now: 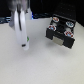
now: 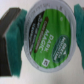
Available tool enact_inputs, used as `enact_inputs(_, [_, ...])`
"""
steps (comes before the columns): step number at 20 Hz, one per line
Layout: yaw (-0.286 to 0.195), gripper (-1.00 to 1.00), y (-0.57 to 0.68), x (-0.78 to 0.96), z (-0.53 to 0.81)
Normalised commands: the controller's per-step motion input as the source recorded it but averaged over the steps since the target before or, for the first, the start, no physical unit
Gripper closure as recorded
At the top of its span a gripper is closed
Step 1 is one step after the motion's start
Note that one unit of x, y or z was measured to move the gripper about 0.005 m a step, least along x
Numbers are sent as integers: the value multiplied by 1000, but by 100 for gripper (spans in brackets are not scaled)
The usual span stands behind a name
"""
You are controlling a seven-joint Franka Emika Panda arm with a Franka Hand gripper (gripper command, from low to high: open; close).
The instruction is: Open the kcup holder, insert the kcup into the holder, and close the kcup holder
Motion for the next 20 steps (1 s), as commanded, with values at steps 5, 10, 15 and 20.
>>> enact_inputs(5, [22,100,647,292,744])
enact_inputs(10, [11,100,690,172,503])
enact_inputs(15, [8,100,691,132,408])
enact_inputs(20, [5,100,698,103,369])
